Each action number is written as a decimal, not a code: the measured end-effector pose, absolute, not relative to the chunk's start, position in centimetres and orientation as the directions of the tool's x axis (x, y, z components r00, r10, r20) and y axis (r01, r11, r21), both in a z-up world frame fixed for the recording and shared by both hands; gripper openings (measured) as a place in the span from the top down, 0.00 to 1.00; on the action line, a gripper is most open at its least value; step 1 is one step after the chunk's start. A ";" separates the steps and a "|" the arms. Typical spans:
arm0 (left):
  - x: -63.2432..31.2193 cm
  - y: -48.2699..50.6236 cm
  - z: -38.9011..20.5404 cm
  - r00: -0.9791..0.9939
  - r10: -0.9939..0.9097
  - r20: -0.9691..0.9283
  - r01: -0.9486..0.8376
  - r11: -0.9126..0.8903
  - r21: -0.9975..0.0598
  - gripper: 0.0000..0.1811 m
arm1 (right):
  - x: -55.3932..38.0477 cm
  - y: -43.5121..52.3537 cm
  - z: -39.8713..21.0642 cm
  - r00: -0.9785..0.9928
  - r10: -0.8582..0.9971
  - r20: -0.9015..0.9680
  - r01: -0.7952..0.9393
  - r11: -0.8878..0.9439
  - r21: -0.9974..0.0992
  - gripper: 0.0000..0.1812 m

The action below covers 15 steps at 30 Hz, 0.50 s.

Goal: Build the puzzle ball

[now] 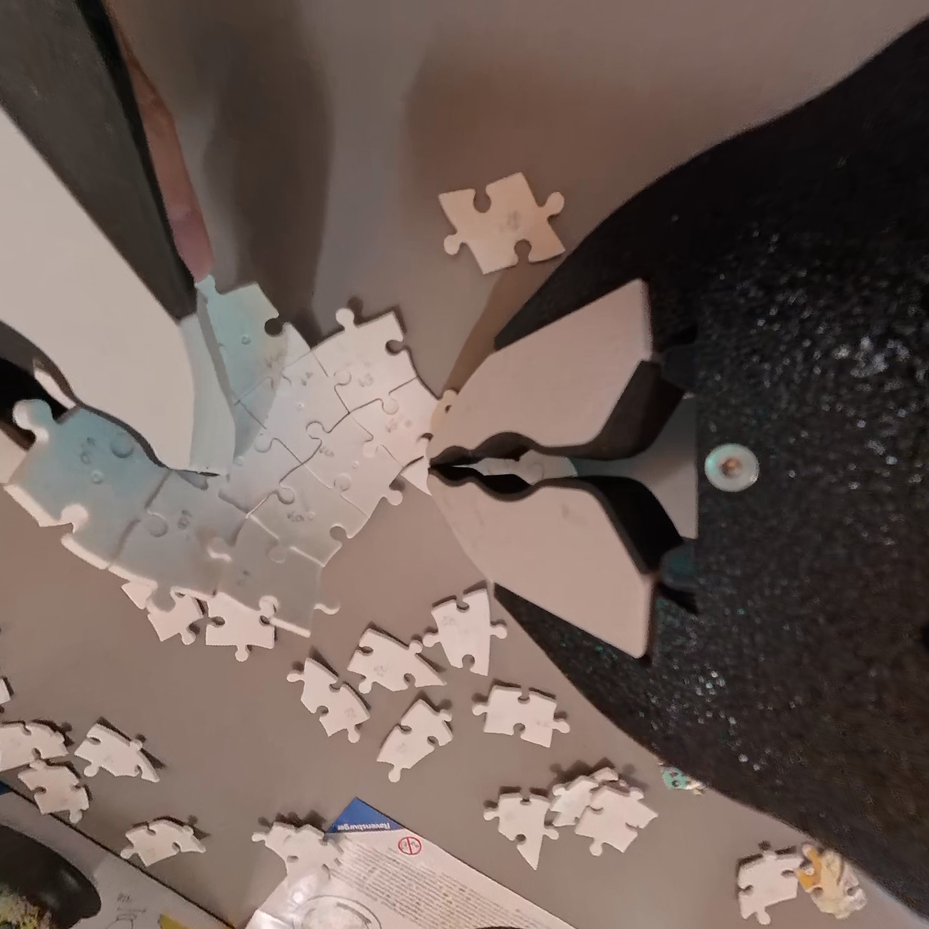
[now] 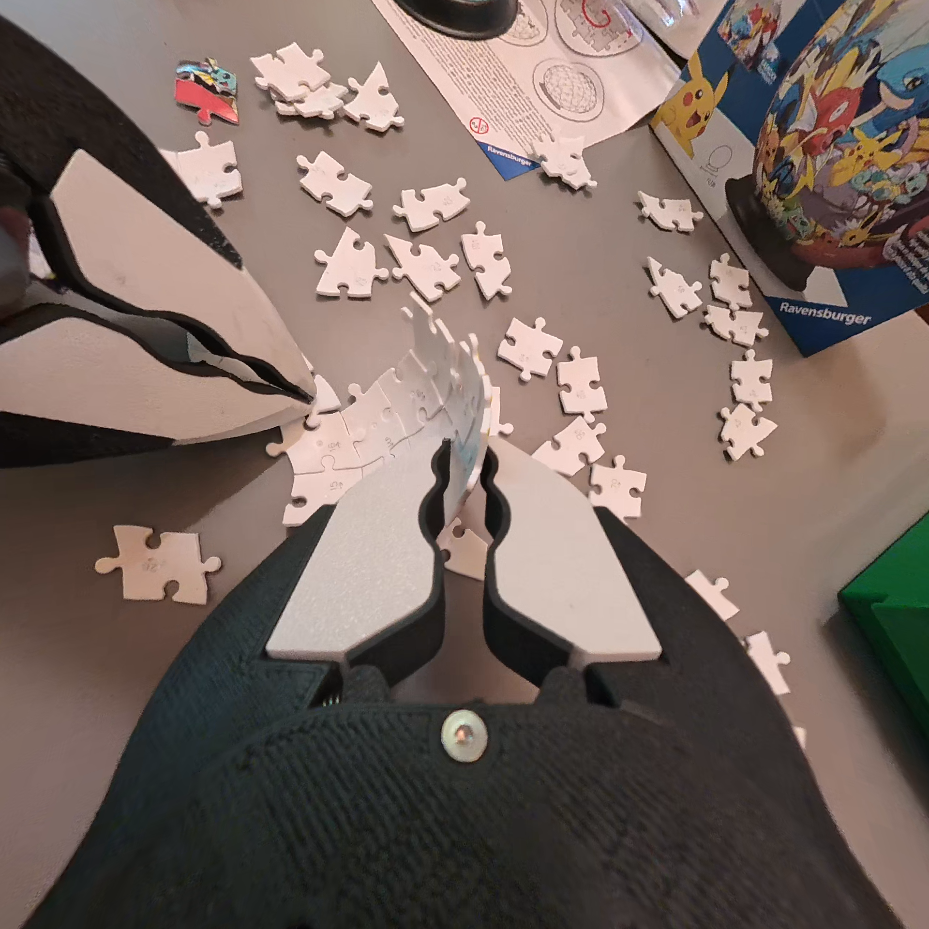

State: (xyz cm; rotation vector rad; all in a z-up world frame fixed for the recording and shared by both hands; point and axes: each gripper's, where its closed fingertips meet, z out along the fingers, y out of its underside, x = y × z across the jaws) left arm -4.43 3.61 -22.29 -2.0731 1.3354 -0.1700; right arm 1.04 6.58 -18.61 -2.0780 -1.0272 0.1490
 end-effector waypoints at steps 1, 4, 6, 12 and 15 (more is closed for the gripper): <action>-4.4 3.6 -22.3 0.455 -0.860 -0.229 -0.768 -0.249 -0.589 1.00 | 1.0 6.6 -18.6 0.653 0.717 0.241 0.629 -0.337 -0.701 0.94; -4.4 3.6 -22.3 0.405 -0.887 -0.224 -0.784 -0.210 -0.585 1.00 | 0.9 6.8 -18.6 0.628 0.731 0.267 0.646 -0.299 -0.702 0.94; -4.4 3.6 -22.3 0.359 -0.902 -0.240 -0.808 -0.172 -0.563 1.00 | 1.0 6.8 -18.6 0.631 0.733 0.255 0.640 -0.306 -0.705 0.94; -4.3 3.7 -22.3 0.240 -0.926 -0.291 -0.886 -0.087 -0.455 1.00 | 0.9 6.9 -18.4 0.632 0.729 0.262 0.639 -0.299 -0.709 0.94; -4.2 4.0 -22.2 0.190 -0.929 -0.316 -0.908 -0.044 -0.416 1.00 | 0.9 6.9 -18.4 0.632 0.728 0.264 0.637 -0.295 -0.712 0.94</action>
